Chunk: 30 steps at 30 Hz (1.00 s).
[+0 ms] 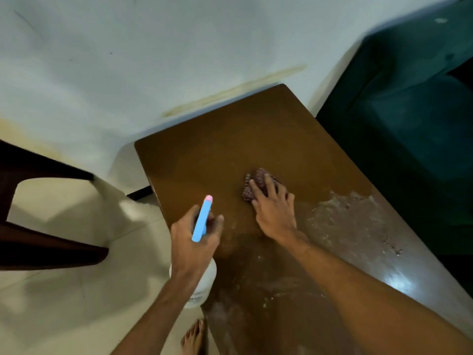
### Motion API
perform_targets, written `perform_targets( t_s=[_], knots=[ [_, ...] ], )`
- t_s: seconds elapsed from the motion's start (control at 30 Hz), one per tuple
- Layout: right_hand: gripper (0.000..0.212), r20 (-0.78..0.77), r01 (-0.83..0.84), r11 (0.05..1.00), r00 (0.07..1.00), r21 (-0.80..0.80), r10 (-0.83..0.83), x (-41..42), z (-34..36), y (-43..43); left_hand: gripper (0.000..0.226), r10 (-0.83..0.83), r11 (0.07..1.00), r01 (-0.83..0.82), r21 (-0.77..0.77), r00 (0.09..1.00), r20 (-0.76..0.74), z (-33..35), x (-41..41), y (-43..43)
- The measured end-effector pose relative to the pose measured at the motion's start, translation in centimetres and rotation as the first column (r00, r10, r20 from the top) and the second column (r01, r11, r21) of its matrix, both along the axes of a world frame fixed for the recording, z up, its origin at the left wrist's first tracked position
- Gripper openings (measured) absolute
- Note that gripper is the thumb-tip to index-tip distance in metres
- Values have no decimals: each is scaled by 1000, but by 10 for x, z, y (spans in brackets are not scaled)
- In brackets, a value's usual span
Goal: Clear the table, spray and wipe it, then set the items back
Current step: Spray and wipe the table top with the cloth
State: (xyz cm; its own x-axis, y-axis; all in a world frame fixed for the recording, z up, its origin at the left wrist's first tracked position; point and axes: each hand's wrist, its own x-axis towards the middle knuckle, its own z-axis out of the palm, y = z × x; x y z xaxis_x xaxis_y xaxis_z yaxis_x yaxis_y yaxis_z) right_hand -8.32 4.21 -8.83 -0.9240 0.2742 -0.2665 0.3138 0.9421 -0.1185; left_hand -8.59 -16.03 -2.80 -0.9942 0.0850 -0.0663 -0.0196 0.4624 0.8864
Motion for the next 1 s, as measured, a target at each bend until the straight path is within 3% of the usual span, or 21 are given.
perform_targets(
  t_s=[0.23, 0.37, 0.43, 0.53, 0.67, 0.83, 0.93, 1.0],
  knots=[
    [56, -17, -420, 903, 907, -94, 420, 20, -4, -121, 15, 38, 994, -44, -95, 997, -68, 11, 2, -47],
    [65, -17, -660, 749, 751, -49, 661, 57, -16, -118, 15, 42, 993, -50, -109, 996, -73, 15, 20, -60],
    [66, -49, -676, 735, 737, -47, 674, 69, -17, -94, 16, 16, 995, -22, -102, 998, -61, 13, 31, -58],
    [60, -55, -494, 870, 869, -13, 492, 75, -12, -50, 16, -9, 998, 8, -60, 1000, -17, 8, 46, -47],
    [54, -51, -68, 994, 996, 90, 73, 82, -8, 18, 16, -49, 999, 49, -14, 999, -6, 9, 56, -21],
    [53, -60, 419, 905, 908, 74, -415, 106, -10, 81, 16, -96, 995, 97, 7, 995, -37, 14, 54, 5],
    [54, -27, 479, 874, 878, 79, -478, 99, -7, 66, 17, -84, 996, 84, -3, 995, -50, 13, 51, 13],
    [55, -37, 392, 917, 920, 77, -391, 92, -3, 38, 16, -74, 997, 74, -6, 995, -70, 14, 49, 17]
  ],
)
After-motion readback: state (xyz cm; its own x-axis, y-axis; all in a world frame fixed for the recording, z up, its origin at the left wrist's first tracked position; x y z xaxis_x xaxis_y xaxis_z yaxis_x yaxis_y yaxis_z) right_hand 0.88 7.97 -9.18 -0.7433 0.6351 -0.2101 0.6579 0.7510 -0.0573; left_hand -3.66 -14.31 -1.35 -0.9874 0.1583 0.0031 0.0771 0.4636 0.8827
